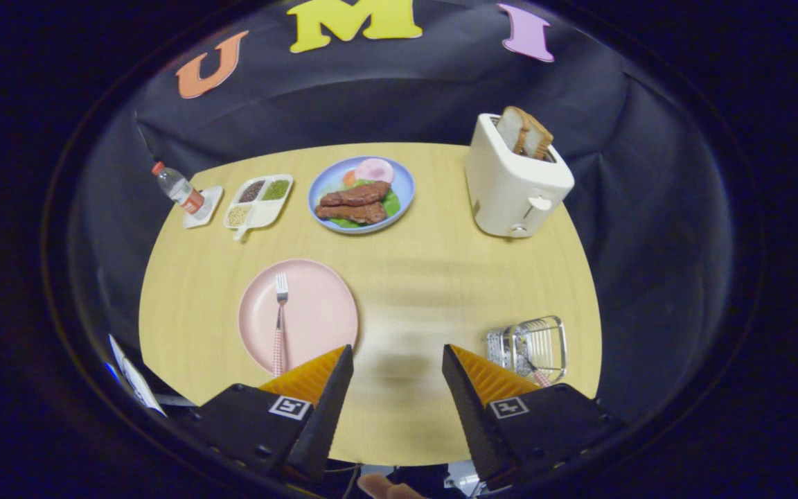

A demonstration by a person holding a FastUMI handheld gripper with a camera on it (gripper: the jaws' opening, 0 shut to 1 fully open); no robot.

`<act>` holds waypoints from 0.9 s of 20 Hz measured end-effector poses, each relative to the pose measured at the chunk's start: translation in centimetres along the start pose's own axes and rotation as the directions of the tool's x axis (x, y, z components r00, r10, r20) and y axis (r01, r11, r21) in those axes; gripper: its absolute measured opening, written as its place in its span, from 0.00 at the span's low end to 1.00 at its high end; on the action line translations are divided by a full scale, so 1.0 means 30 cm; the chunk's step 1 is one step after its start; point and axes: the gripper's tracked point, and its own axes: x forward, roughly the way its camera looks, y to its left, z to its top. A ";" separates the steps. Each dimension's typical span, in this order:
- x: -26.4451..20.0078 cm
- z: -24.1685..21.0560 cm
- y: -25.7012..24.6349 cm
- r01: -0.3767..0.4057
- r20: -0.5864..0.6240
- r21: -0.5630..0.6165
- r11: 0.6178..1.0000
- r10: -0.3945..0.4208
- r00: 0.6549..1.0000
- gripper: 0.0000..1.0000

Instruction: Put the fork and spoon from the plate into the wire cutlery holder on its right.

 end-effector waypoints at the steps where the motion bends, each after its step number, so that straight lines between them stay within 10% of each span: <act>1: 0.012 -0.003 0.047 -0.017 0.016 -0.002 1.000 0.017 1.000 0.81; 5: 0.089 -0.030 0.181 -0.015 0.035 -0.009 1.000 0.015 0.999 0.99; 18: 0.304 -0.196 0.465 0.000 -0.023 -0.107 0.994 -0.003 1.000 0.95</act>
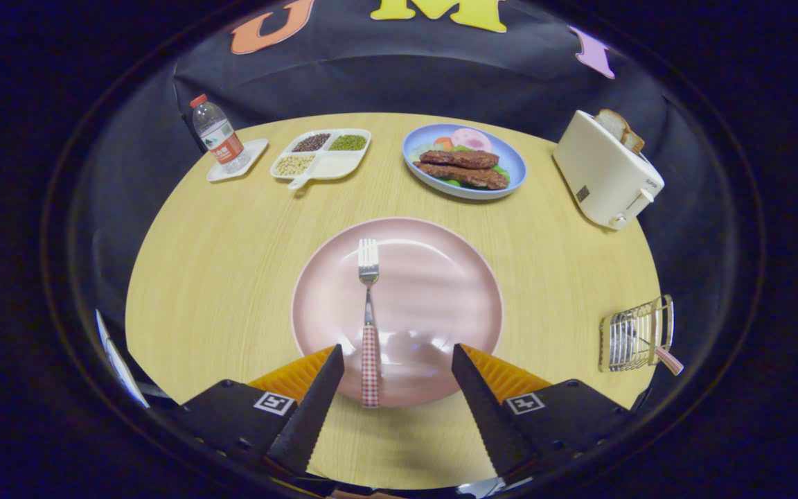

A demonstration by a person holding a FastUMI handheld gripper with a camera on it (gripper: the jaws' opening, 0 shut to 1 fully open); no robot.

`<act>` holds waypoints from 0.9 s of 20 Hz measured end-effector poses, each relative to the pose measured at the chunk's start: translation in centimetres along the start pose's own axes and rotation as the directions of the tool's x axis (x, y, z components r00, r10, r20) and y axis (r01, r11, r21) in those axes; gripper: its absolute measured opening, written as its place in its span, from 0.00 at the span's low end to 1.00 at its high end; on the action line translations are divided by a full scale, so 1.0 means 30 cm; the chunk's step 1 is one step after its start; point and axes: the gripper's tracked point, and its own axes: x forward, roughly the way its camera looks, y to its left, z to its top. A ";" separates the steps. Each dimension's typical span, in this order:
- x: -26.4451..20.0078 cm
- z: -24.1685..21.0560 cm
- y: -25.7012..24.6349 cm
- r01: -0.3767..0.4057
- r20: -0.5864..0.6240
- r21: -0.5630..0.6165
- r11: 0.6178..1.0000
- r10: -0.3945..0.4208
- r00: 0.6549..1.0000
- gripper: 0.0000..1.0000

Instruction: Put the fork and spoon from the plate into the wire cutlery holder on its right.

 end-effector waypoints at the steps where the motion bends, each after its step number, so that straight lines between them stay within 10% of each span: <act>1: 0.010 -0.009 0.011 0.008 -0.007 -0.006 1.000 -0.008 1.000 0.86; 4: 0.049 -0.020 0.046 0.015 -0.013 0.001 1.000 -0.015 1.000 0.78; 8: 0.091 -0.037 0.082 0.018 -0.053 0.005 1.000 -0.018 0.998 0.38; 10: 0.087 -0.016 0.086 0.037 -0.048 -0.010 0.999 -0.038 0.998 0.38; 12: 0.110 -0.044 0.082 0.037 -0.064 0.004 0.999 -0.037 0.997 0.11; 18: 0.067 -0.044 0.069 0.000 -0.066 0.042 0.999 0.003 0.998 0.06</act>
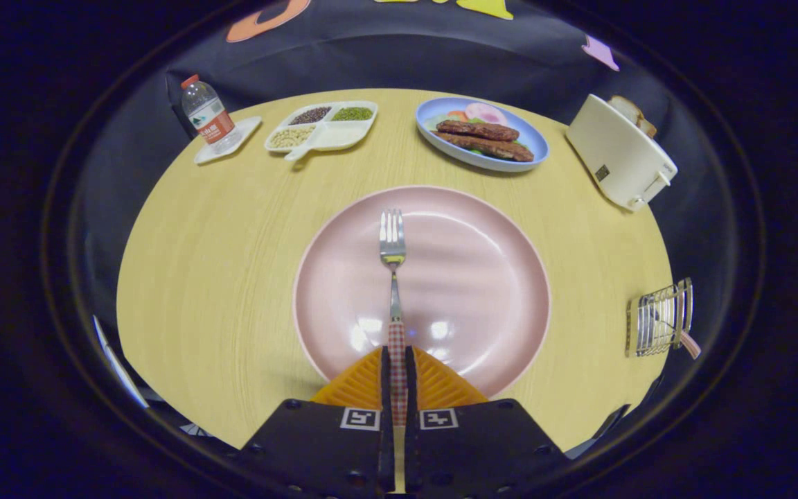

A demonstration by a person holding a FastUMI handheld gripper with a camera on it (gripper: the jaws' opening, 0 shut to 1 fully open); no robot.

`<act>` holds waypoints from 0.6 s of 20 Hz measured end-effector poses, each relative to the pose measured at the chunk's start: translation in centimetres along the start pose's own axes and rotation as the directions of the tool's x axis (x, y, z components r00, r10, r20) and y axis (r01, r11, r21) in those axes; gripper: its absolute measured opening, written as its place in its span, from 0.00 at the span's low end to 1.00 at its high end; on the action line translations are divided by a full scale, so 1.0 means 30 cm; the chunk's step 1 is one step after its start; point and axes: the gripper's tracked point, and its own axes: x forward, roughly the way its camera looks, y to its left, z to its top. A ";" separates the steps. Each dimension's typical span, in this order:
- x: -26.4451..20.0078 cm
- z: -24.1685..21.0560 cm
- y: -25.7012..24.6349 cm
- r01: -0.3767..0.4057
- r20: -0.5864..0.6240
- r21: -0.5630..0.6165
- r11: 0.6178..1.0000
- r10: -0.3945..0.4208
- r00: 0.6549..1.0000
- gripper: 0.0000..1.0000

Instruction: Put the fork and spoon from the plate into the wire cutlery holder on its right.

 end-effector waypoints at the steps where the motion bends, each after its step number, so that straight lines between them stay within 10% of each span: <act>1: -0.021 0.000 -0.009 -0.001 0.002 0.001 1.000 0.001 1.000 0.06; 12: -0.304 -0.019 -0.334 0.009 0.007 0.004 1.000 -0.009 1.000 0.06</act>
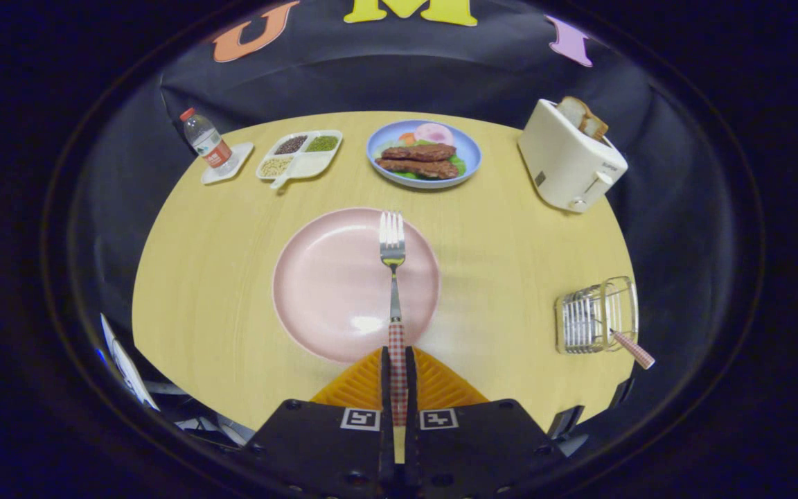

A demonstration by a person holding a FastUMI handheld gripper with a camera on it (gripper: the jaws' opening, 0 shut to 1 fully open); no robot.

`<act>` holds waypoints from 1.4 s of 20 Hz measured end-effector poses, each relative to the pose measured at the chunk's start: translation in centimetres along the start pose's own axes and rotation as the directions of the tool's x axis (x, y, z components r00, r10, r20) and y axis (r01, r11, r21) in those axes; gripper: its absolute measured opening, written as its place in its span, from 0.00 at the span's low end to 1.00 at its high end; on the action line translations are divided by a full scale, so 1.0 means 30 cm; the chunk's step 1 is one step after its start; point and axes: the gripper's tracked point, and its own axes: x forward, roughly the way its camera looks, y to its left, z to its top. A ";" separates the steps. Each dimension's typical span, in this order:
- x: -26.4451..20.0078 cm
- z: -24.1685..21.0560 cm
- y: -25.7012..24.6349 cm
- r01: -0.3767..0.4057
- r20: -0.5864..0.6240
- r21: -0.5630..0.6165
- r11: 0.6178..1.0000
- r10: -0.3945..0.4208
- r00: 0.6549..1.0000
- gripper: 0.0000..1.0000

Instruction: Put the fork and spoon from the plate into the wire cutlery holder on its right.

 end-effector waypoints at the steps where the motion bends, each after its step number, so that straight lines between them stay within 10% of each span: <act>1: -0.017 -0.003 -0.047 0.006 -0.002 -0.001 1.000 -0.006 1.000 0.06; 19: -0.196 -0.148 -0.700 0.026 -0.170 -0.018 1.000 -0.028 0.985 0.06; 28: -0.205 -0.212 -0.806 0.006 -0.395 -0.052 0.999 -0.026 0.918 0.06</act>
